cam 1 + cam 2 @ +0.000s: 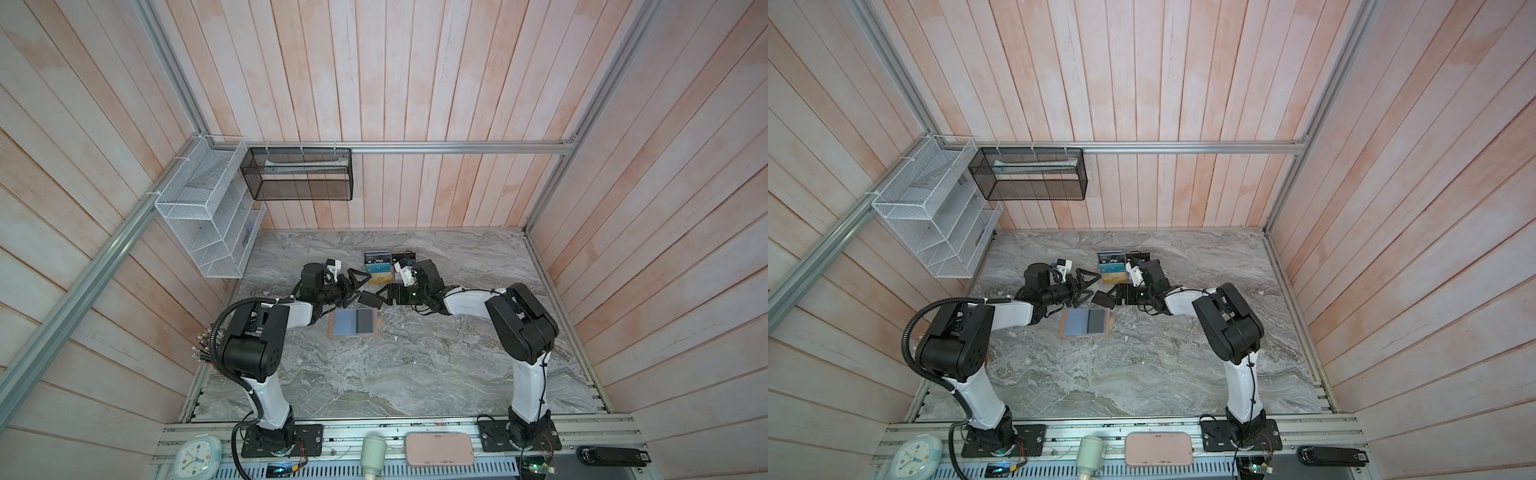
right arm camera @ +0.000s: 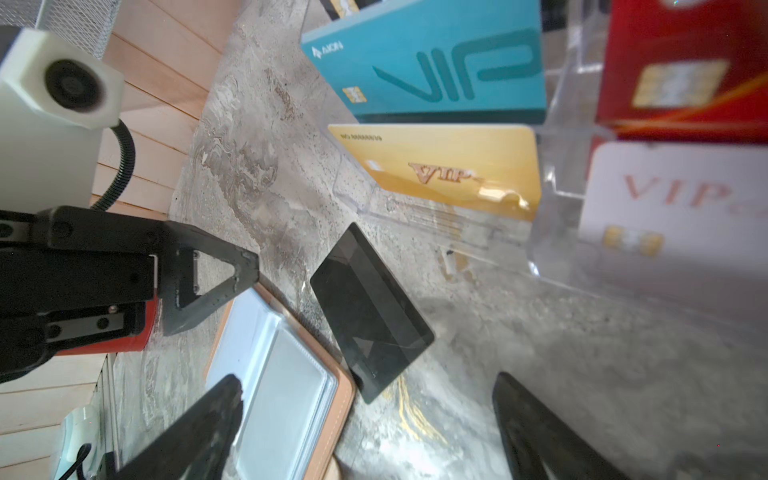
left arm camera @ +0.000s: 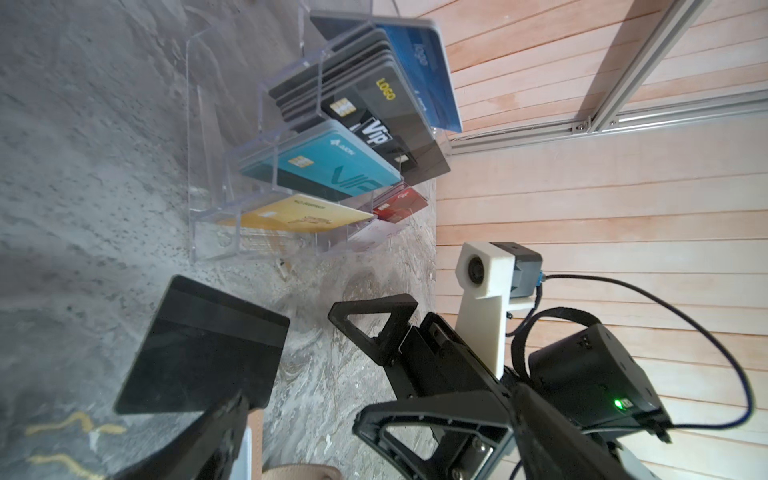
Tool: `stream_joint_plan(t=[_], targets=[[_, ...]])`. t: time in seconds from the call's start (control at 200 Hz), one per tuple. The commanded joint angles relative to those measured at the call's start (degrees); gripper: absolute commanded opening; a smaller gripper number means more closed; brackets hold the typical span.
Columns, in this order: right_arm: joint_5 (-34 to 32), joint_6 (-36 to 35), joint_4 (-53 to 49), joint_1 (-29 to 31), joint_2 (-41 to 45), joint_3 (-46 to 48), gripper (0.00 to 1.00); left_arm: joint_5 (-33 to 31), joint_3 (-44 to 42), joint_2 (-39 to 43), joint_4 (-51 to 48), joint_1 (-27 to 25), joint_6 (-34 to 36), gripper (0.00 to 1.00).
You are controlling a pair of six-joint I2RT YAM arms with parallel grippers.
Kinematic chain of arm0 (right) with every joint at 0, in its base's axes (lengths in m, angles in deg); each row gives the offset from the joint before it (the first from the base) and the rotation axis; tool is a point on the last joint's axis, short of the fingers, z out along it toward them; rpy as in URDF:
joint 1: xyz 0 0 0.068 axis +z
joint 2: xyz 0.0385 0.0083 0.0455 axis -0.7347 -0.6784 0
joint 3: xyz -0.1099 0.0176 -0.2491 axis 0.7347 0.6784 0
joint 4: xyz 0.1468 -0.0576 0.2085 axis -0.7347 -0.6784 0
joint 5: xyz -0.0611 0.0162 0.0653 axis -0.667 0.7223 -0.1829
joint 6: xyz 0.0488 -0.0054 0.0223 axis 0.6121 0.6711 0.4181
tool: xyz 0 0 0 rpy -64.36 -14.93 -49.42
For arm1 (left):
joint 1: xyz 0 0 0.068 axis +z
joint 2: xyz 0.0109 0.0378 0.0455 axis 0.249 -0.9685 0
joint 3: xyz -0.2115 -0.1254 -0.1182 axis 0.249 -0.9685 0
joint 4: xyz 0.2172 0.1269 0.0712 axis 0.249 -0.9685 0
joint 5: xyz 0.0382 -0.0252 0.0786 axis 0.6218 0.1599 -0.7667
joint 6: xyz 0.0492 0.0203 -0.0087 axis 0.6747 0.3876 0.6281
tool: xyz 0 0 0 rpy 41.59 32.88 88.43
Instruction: Take the credit cards out of the card holder
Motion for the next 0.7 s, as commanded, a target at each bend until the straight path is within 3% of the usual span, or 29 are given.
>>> stream_joint_plan(t=[0.0,0.335,0.695], targets=[[0.7,0.33,-0.16,0.26,-2.08,-2.43,0.95,-0.62,2.48,-2.66,3.48,0.63,-1.01,1.0],[-0.18,1.62,-1.04,1.7,-5.01,-4.68,0.95,-2.35,2.79,-7.25,1.86,1.56,0.96,1.0],[-0.07,3.57,1.16,3.38,-6.98,-4.24,0.95,-0.13,1.85,-11.44,6.12,2.79,-1.69,1.0]])
